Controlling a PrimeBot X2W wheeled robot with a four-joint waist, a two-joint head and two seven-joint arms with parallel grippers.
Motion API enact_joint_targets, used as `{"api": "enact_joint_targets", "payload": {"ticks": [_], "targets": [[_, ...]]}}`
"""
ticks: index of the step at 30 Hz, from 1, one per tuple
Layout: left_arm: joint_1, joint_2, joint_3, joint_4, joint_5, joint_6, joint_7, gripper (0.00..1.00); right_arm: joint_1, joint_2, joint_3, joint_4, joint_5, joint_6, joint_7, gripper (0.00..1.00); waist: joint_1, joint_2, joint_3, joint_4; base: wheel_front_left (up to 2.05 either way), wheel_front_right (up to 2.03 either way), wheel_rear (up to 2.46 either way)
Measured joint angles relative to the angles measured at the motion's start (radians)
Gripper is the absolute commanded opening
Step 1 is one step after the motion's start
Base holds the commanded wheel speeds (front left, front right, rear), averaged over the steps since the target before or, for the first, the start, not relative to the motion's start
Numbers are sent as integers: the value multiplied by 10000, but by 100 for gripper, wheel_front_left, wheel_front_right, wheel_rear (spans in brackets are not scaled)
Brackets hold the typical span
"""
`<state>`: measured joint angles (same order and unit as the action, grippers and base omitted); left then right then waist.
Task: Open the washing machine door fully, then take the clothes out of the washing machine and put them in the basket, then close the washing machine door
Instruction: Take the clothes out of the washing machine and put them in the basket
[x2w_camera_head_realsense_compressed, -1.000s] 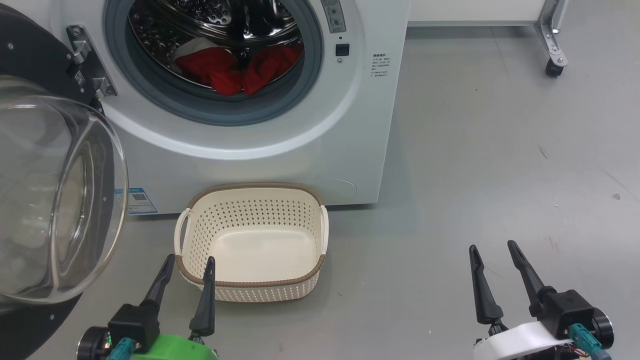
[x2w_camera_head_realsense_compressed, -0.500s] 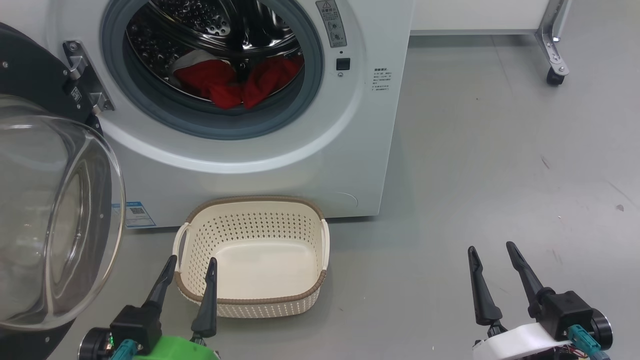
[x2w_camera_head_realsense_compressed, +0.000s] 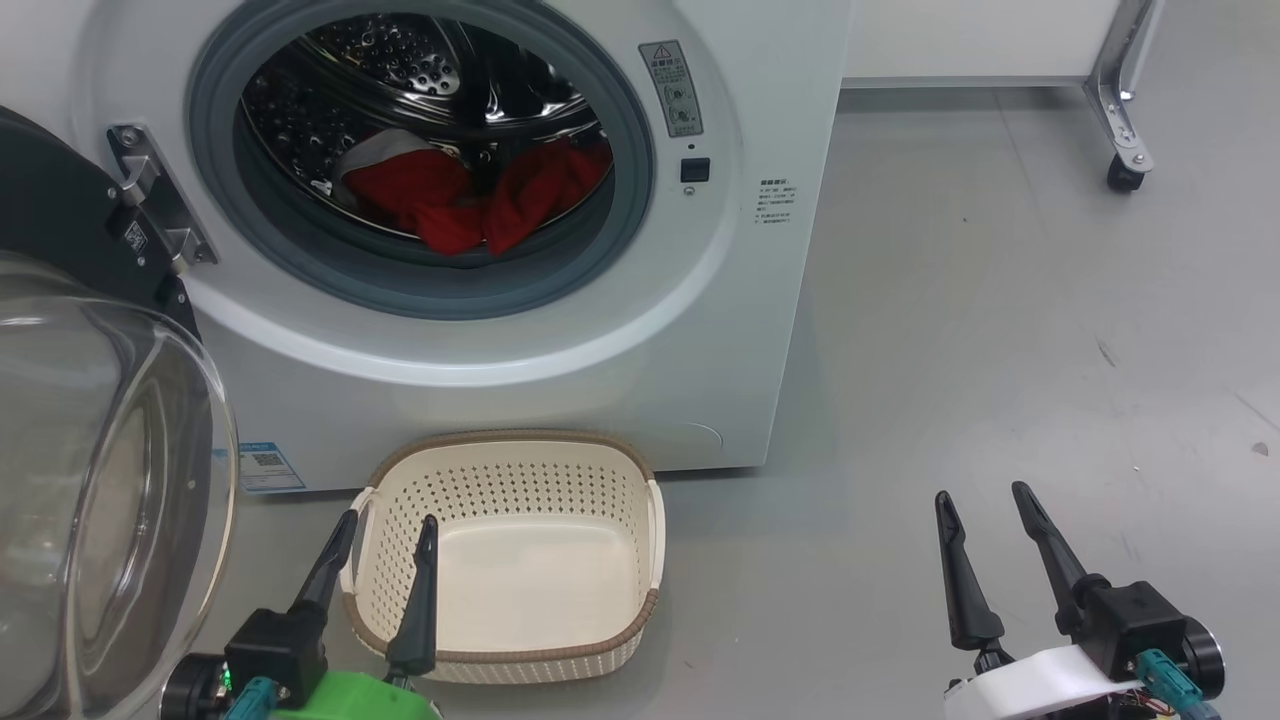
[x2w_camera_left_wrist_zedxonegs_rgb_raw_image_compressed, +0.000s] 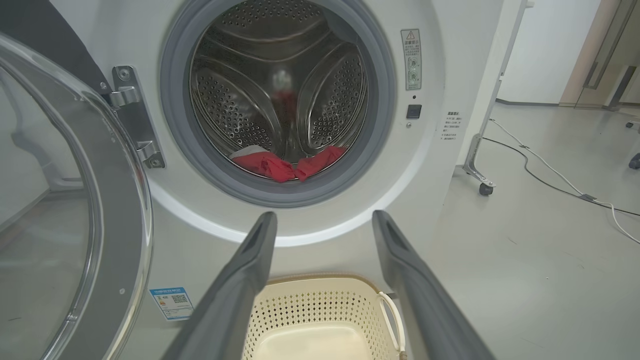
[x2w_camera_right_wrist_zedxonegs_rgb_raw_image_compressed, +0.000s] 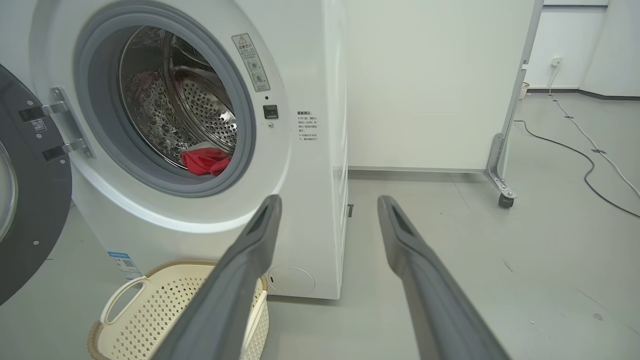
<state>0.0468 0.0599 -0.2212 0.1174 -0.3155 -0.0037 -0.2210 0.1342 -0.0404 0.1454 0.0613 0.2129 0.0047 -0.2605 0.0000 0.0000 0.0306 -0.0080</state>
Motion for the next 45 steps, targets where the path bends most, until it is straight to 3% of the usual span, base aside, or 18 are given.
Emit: {"api": "enact_joint_targets", "payload": {"ticks": [45], "targets": [[-12, -2, -303, -232, -23, 71, 236, 100, -12, 0, 117, -240, 140, -71, 0, 100, 0, 0, 598, 37, 13, -13, 0]]}}
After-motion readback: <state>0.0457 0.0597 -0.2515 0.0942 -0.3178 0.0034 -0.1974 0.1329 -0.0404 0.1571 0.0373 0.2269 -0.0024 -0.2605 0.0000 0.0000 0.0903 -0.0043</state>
